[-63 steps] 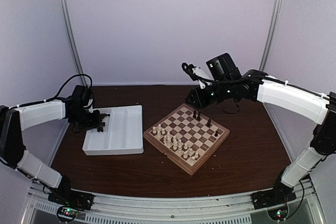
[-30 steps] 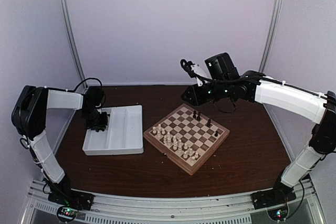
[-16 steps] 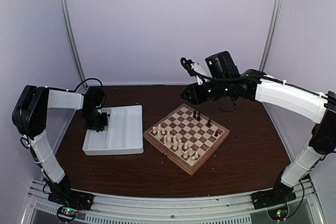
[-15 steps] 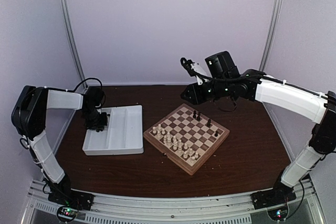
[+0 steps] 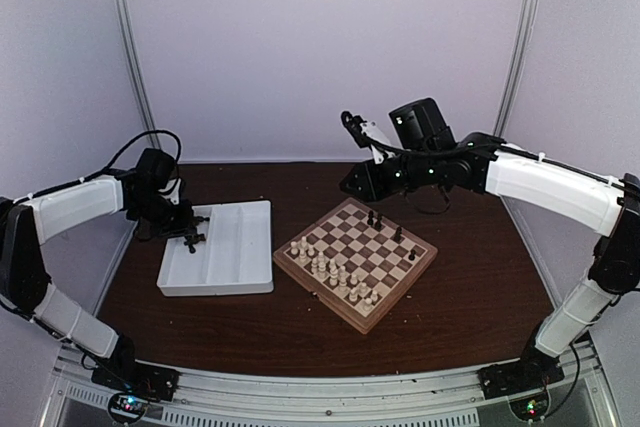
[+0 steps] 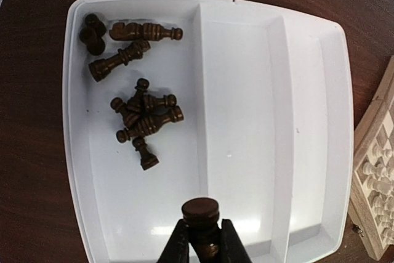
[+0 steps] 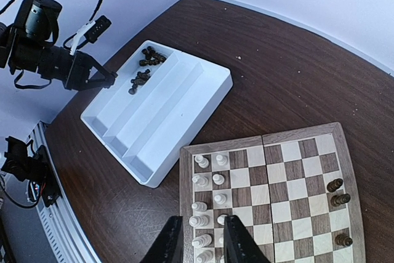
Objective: Set up the chess pieces on the board
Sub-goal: Pick up the chess piece from the storage box, then adjust the chess piece.
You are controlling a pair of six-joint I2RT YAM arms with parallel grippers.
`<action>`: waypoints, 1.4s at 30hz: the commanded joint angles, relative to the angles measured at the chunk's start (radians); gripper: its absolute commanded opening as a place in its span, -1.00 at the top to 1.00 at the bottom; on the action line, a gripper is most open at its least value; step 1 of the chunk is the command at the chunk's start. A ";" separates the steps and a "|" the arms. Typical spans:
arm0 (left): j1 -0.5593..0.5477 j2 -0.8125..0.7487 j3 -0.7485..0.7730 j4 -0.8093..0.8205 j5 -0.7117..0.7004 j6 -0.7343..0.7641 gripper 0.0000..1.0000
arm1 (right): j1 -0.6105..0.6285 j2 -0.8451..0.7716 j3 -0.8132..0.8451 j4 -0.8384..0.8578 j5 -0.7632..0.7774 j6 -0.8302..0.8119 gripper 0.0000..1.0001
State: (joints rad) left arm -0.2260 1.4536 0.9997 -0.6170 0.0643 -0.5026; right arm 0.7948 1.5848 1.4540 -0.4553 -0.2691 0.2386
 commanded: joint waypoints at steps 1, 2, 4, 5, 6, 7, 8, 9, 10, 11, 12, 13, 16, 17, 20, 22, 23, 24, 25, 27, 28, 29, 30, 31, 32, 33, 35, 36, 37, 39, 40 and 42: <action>0.007 -0.082 -0.006 -0.037 0.144 0.026 0.81 | 0.020 0.011 -0.003 0.020 -0.037 0.008 0.48; 0.007 -0.096 -0.009 -0.021 0.194 0.024 0.80 | 0.025 0.013 -0.004 0.023 -0.039 0.008 0.48; 0.006 -0.120 -0.017 0.021 0.320 0.015 0.80 | 0.035 0.013 -0.006 0.030 -0.044 0.003 0.48; 0.007 -0.127 -0.021 0.048 0.382 0.011 0.79 | 0.041 0.014 -0.009 0.035 -0.047 0.000 0.48; 0.007 -0.130 -0.027 0.072 0.442 0.005 0.79 | 0.047 0.016 -0.011 0.038 -0.049 -0.003 0.48; 0.007 -0.127 -0.030 0.097 0.494 0.000 0.79 | 0.052 0.017 -0.011 0.040 -0.051 -0.005 0.48; 0.007 -0.118 -0.032 0.118 0.553 -0.009 0.79 | 0.057 0.018 -0.014 0.044 -0.052 -0.005 0.48; 0.007 -0.104 -0.033 0.137 0.609 -0.018 0.79 | 0.062 0.017 -0.018 0.052 -0.056 -0.008 0.48; 0.007 -0.089 -0.033 0.156 0.659 -0.031 0.79 | 0.068 0.017 -0.022 0.058 -0.058 -0.008 0.48; 0.004 -0.074 -0.033 0.172 0.700 -0.052 0.79 | 0.072 0.017 -0.026 0.065 -0.060 -0.010 0.48; 0.003 -0.064 -0.033 0.185 0.722 -0.076 0.79 | 0.078 0.017 -0.028 0.068 -0.060 -0.012 0.48; -0.003 -0.058 -0.034 0.206 0.736 -0.107 0.79 | 0.084 0.017 -0.031 0.072 -0.060 -0.019 0.48; -0.040 -0.057 -0.039 0.276 0.718 -0.210 0.77 | 0.112 0.011 -0.049 0.087 -0.026 -0.051 0.45; -0.059 -0.057 -0.041 0.307 0.712 -0.244 0.77 | 0.126 0.007 -0.056 0.096 0.014 -0.065 0.43; -0.137 -0.036 -0.017 0.388 0.703 -0.324 0.77 | 0.158 0.005 -0.070 0.116 0.053 -0.113 0.30; -0.200 0.000 0.038 0.386 0.692 -0.325 0.77 | 0.167 0.001 -0.087 0.139 0.060 -0.151 0.14; -0.230 0.025 0.068 0.380 0.689 -0.321 0.77 | 0.170 -0.003 -0.100 0.152 0.064 -0.176 0.05; -0.255 0.052 0.100 0.378 0.691 -0.318 0.77 | 0.172 -0.010 -0.118 0.166 0.068 -0.203 -0.05; -0.279 0.076 0.128 0.378 0.697 -0.318 0.77 | 0.173 -0.017 -0.137 0.181 0.071 -0.222 -0.16; -0.316 0.119 0.177 0.379 0.712 -0.320 0.77 | 0.176 -0.041 -0.182 0.211 0.093 -0.295 -0.32; -0.333 0.133 0.196 0.381 0.715 -0.320 0.77 | 0.177 -0.053 -0.205 0.227 0.108 -0.321 -0.37; -0.348 0.141 0.212 0.384 0.717 -0.320 0.77 | 0.178 -0.065 -0.225 0.242 0.120 -0.336 -0.39; -0.362 0.147 0.225 0.388 0.721 -0.320 0.77 | 0.178 -0.077 -0.242 0.249 0.125 -0.347 -0.41; -0.374 0.153 0.234 0.392 0.723 -0.320 0.77 | 0.178 -0.090 -0.256 0.258 0.130 -0.357 -0.42; -0.384 0.157 0.242 0.395 0.726 -0.321 0.77 | 0.179 -0.101 -0.270 0.265 0.131 -0.365 -0.43; -0.397 0.158 0.247 0.400 0.731 -0.323 0.77 | 0.181 -0.116 -0.283 0.276 0.133 -0.372 -0.45; -0.410 0.162 0.255 0.406 0.740 -0.328 0.77 | 0.184 -0.139 -0.309 0.298 0.135 -0.379 -0.51; -0.416 0.163 0.257 0.408 0.744 -0.331 0.77 | 0.184 -0.146 -0.318 0.308 0.137 -0.380 -0.58; -0.421 0.163 0.258 0.412 0.749 -0.332 0.77 | 0.185 -0.150 -0.323 0.313 0.137 -0.381 -0.64; -0.431 0.165 0.257 0.422 0.758 -0.341 0.77 | 0.188 -0.146 -0.317 0.311 0.143 -0.383 -0.71; -0.435 0.167 0.256 0.433 0.763 -0.346 0.77 | 0.189 -0.142 -0.310 0.309 0.145 -0.385 -0.73; -0.443 0.168 0.255 0.448 0.774 -0.357 0.77 | 0.192 -0.134 -0.296 0.306 0.149 -0.387 -0.73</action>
State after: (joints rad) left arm -0.6552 1.6089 1.2331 -0.2394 0.7975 -0.8341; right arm 0.9760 1.4540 1.1408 -0.1818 -0.1501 -0.1280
